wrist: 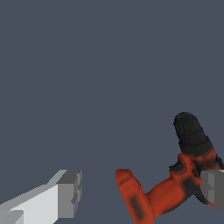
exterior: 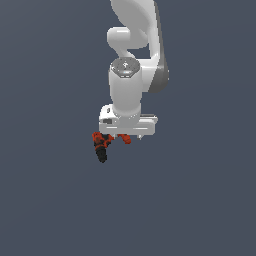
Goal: Pick up the object and move it to a goal position.
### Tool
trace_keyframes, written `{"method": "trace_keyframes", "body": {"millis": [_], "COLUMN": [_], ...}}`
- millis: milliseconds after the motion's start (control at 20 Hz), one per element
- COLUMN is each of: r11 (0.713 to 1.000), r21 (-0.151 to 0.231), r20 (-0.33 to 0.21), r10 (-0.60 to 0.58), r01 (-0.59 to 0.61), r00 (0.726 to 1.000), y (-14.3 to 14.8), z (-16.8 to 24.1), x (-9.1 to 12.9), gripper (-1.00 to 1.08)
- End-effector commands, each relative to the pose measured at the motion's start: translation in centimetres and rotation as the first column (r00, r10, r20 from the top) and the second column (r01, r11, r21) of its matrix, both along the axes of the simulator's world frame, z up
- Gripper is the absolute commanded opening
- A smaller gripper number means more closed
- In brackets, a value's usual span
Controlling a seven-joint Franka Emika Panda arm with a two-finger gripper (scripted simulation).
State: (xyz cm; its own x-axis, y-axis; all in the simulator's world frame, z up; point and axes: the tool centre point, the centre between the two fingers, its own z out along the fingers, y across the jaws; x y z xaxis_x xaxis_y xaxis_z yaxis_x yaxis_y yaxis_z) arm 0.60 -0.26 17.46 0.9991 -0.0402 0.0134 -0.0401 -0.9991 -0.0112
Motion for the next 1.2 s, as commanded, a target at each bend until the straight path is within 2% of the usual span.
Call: {"method": "trace_keyframes", "body": {"millis": [0,550,850,1150], "r11": [1.000,1.000,0.999,0.993], "r21": [0.000,0.009,-0.002,-0.023], "r20": [0.000,0.016,0.011,-0.001], "r10": [0.000,0.000,0.039,0.117], "r01": [0.000,0.000,-0.039,-0.117], "r00": [1.000,1.000,0.999,0.993], "y": [0.0,-0.5,-1.8,-4.2], "z": [0.0,0.7,-0.5,-2.9], "x": [0.0,0.4,0.6,0.8], "gripper": [0.68,0.68,0.68,0.68]}}
